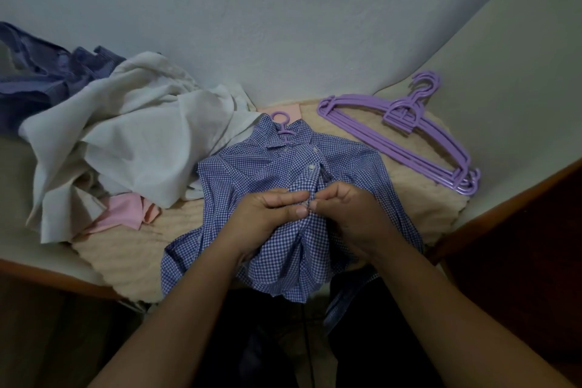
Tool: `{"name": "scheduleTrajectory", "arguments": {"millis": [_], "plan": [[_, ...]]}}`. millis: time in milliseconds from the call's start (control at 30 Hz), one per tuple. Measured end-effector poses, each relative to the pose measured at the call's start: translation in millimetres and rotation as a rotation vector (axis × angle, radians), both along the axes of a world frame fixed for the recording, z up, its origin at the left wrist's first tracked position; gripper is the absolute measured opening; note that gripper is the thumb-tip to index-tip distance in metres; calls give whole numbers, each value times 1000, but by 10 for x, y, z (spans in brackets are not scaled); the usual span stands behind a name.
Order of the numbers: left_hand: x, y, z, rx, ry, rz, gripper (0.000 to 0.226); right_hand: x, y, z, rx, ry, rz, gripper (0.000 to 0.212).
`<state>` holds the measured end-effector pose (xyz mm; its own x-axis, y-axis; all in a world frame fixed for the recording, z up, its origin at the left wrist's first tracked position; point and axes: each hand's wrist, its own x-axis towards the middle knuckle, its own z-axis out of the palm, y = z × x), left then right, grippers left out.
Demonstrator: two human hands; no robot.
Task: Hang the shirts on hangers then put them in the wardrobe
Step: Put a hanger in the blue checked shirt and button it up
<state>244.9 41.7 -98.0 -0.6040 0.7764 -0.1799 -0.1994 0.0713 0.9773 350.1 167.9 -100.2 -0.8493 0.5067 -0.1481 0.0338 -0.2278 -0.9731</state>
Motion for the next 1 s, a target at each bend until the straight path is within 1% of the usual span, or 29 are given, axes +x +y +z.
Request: {"name": "scheduleTrajectory", "arguments": {"millis": [133,300,500,600,700,867,1000], "plan": [[-8,1,18,-5,-17,-22,22,2,20,-17,-41,25,25,22],[-39,-6,-2,-19,-54,-76,20,6,35,-35,-32,32,22,21],[-56,12,-72,-45,25,1,11,-9,10,-85,-82,-40,-2,15],[-40,1,-95,-36,76,25,13,-14,11,-60,-65,-80,18,12],[-18,6,-91,-24,103,23,12,-14,17,-50,-28,-106,2,13],[15,19,-74,-1,90,28,13,-22,17,-61,79,-104,-30,16],[0,19,-87,-2,51,22,13,-33,41,-60,60,-68,-10,19]]}}
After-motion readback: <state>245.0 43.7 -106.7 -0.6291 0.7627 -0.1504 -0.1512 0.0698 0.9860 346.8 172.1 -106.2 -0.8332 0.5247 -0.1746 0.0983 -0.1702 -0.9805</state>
